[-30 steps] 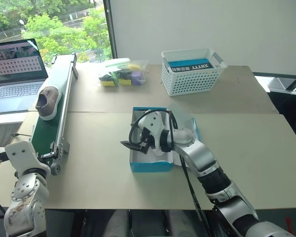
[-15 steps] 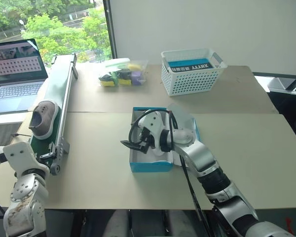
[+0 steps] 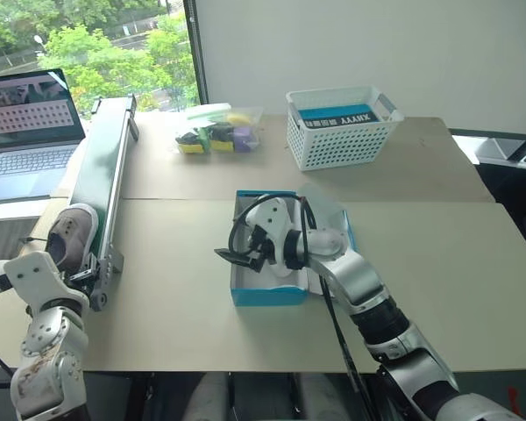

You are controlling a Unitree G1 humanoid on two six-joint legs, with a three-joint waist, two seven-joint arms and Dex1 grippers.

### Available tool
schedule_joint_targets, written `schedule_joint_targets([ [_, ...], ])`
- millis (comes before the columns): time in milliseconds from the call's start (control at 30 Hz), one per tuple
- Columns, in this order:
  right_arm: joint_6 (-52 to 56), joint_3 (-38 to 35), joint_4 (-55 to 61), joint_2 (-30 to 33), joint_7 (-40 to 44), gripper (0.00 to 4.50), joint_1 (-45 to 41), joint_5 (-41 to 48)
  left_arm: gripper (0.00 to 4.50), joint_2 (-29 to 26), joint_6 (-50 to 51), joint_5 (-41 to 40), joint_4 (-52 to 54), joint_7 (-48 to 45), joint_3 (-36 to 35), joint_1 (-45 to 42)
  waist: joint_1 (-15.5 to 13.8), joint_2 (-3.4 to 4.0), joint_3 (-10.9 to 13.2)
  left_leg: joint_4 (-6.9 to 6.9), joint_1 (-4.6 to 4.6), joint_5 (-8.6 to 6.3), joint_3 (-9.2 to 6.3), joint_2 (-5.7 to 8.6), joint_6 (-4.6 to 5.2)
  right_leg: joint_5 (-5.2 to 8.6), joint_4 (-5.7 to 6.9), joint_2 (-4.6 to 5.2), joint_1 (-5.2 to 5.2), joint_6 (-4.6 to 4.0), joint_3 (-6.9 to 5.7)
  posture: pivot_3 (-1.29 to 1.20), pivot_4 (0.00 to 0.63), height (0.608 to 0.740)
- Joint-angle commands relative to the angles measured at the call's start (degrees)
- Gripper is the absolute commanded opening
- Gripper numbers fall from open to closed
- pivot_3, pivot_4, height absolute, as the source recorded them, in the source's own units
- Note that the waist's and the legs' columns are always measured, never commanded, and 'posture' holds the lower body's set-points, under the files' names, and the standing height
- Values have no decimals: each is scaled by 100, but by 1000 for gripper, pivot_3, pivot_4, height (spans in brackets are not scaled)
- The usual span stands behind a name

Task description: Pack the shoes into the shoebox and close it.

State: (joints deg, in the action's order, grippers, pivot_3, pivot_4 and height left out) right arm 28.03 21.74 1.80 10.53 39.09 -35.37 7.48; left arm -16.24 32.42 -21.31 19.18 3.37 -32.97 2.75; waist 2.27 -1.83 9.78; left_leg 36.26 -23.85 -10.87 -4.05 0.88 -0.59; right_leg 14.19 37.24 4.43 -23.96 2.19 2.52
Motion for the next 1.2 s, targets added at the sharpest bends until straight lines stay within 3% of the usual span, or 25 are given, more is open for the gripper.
schedule_joint_targets([
  [33, -22, -111, 223, -17, -25, 4500, -100, 2, 2861, 21, -83, -138, 50, 17, -171, -123, -22, 0, 0, 0, 1, 0, 0, 0, 0, 0, 2, 0, 1, 0, 0, 0, 150, 738],
  [100, -16, -128, 212, -20, -27, 4500, -119, 14, 2341, 32, -65, -194, 46, 31, -216, -171, -29, 0, -1, 3, 5, 4, 0, 0, -6, 0, 6, 0, 4, 0, -1, 0, 150, 738],
  [233, 5, -165, 178, -39, -49, 4500, -161, 36, 2341, 55, -166, -176, 105, 80, -221, -239, -27, -1, -1, 6, 9, 9, 0, 2, -13, 0, 18, 0, 6, -1, -1, 0, 150, 738],
  [500, 67, -288, 61, -142, -170, 4500, -244, 73, 2341, 133, -1197, 655, 580, 342, 217, -348, -18, -7, -4, 6, 8, 10, 1, 2, -16, 0, 28, 0, 0, -1, 0, 0, 150, 738],
  [1067, 81, -401, -101, -189, -199, 4500, -334, 63, 2341, 352, -844, 434, 447, 403, 165, -283, 10, -8, -5, 9, 9, 11, 2, 3, -16, 0, 35, -1, -1, -1, 1, 0, 150, 738],
  [1200, 74, -396, -100, -175, -190, 4500, -334, 56, 2341, 553, -547, 63, 399, 586, -47, -380, 11, -8, -5, 9, 9, 11, 2, 3, -16, 0, 36, -1, -1, -1, 1, 0, 150, 738],
])
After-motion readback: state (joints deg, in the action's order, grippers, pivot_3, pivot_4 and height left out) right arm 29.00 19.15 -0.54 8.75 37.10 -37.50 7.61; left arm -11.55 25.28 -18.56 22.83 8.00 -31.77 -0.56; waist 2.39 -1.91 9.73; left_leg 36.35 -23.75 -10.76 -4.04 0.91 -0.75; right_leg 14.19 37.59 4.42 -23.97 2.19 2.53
